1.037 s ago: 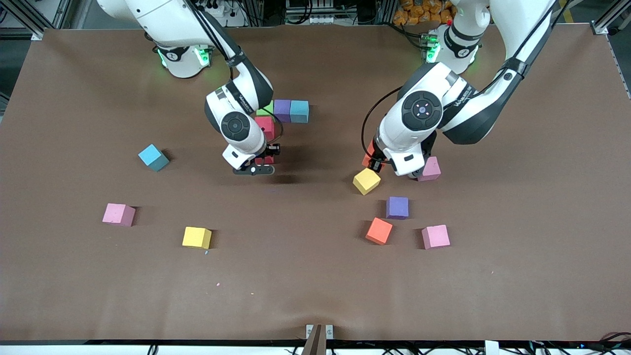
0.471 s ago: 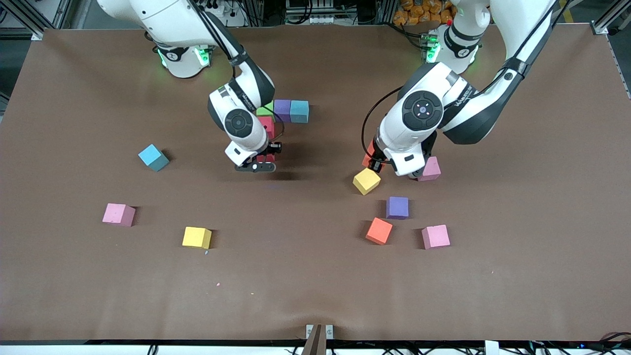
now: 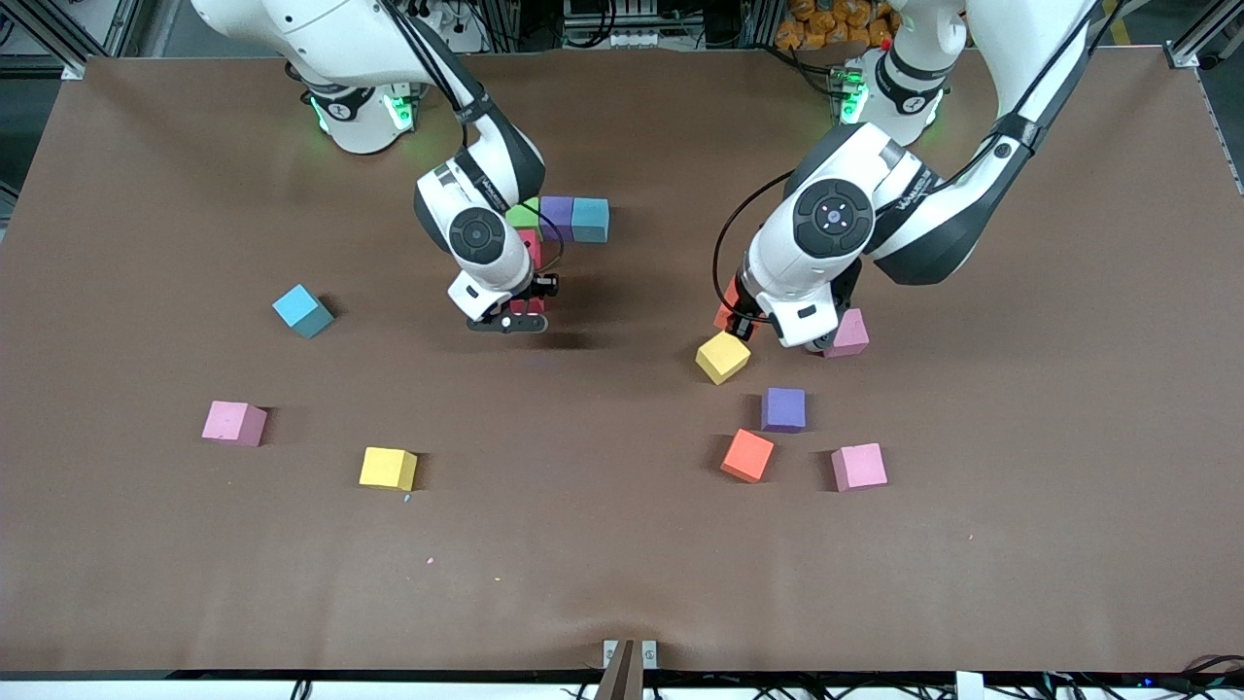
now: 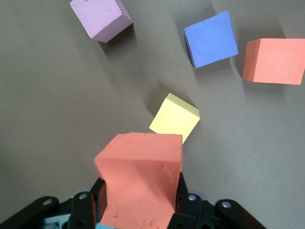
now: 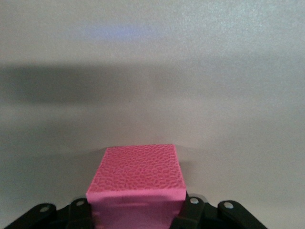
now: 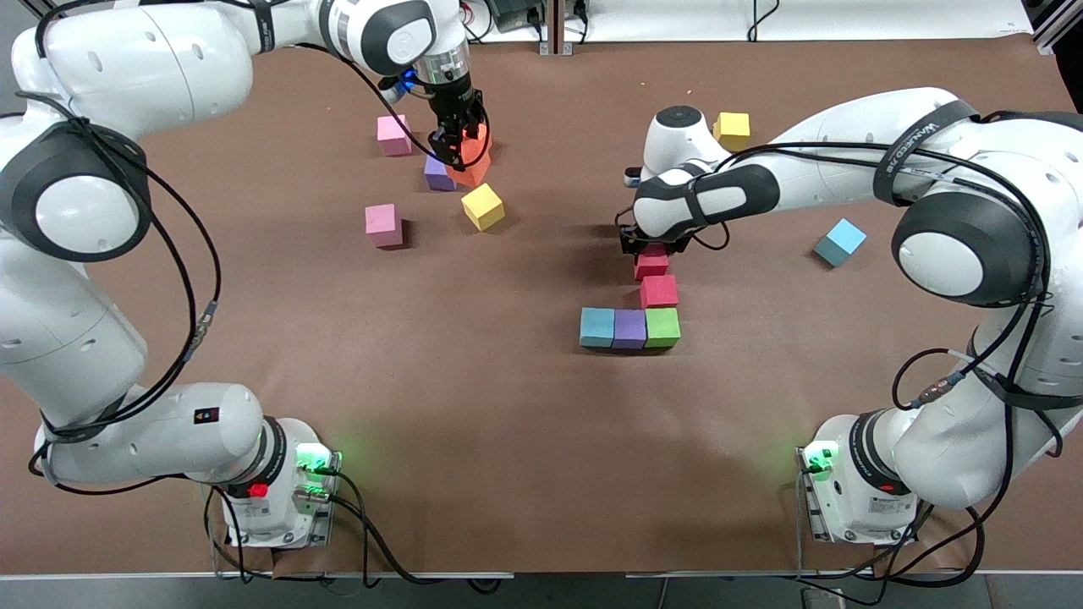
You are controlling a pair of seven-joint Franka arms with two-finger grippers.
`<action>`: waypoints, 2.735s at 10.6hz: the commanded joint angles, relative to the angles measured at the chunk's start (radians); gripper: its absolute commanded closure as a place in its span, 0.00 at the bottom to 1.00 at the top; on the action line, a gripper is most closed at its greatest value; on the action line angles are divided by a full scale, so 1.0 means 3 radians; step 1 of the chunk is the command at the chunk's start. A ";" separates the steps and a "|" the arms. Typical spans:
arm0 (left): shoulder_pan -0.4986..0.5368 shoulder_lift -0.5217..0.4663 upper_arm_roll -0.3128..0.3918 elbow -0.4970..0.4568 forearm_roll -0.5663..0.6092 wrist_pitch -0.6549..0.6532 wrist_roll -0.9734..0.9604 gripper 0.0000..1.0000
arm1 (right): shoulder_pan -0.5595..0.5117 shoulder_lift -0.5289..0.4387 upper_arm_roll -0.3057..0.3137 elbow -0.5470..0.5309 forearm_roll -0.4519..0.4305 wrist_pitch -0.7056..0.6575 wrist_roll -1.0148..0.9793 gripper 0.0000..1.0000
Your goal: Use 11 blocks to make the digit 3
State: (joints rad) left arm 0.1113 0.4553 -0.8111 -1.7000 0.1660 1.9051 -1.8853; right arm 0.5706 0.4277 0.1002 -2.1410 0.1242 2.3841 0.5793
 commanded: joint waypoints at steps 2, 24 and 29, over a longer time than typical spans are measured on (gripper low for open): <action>0.0028 -0.0035 -0.0012 0.0022 -0.0068 -0.0071 0.0082 1.00 | 0.0026 -0.0086 -0.0012 -0.0160 0.0046 0.0040 0.0007 0.83; 0.0033 -0.0035 -0.0012 0.0022 -0.0068 -0.0071 0.0107 1.00 | 0.0000 -0.0107 -0.0027 -0.0216 -0.0005 0.0050 -0.0019 0.83; 0.0033 -0.0035 -0.0012 0.0022 -0.0068 -0.0071 0.0107 1.00 | 0.0000 -0.0112 -0.0027 -0.0247 -0.0005 0.0055 -0.0019 0.83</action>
State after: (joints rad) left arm 0.1120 0.4553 -0.8110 -1.6999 0.1660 1.9051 -1.8780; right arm 0.5707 0.4109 0.0971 -2.1709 0.1238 2.3904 0.5780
